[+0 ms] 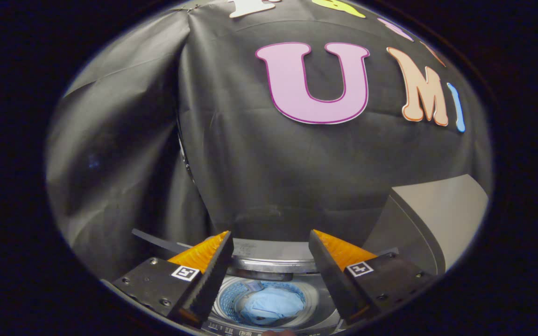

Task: Put the clothes into the washing machine and then close the washing machine lid.

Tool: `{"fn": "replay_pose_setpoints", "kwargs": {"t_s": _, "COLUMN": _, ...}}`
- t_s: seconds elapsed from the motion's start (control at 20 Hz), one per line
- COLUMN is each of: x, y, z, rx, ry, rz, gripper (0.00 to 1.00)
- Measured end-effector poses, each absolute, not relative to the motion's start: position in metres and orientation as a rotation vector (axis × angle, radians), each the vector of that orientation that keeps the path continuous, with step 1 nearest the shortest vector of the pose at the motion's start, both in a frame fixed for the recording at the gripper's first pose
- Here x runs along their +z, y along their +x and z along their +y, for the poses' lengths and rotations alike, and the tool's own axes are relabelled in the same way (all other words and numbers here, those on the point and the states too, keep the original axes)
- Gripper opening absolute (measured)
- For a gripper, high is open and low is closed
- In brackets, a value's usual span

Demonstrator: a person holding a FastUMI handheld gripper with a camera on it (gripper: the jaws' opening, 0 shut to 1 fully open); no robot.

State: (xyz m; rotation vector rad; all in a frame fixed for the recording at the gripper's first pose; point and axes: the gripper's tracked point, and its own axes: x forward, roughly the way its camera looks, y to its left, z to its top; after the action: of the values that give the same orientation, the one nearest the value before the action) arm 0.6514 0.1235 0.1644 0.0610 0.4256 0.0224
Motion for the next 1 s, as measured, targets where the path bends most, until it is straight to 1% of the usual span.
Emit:
{"fn": "replay_pose_setpoints", "kwargs": {"t_s": 0.2, "x": 0.161, "y": 0.652, "z": 0.123, "rx": 0.02, "ry": 0.069, "rz": 0.487, "gripper": 0.98}}
{"fn": "replay_pose_setpoints", "kwargs": {"t_s": 0.35, "x": 0.172, "y": 0.65, "z": 0.125, "rx": 0.038, "ry": 0.052, "rz": 0.464, "gripper": 0.97}}
{"fn": "replay_pose_setpoints", "kwargs": {"t_s": 0.6, "x": 0.169, "y": 0.656, "z": 0.128, "rx": 0.078, "ry": 0.063, "rz": 0.418, "gripper": 0.97}}
{"fn": "replay_pose_setpoints", "kwargs": {"t_s": 1.0, "x": 0.176, "y": 0.65, "z": 0.128, "rx": 0.103, "ry": 0.074, "rz": 0.334, "gripper": 0.97}}
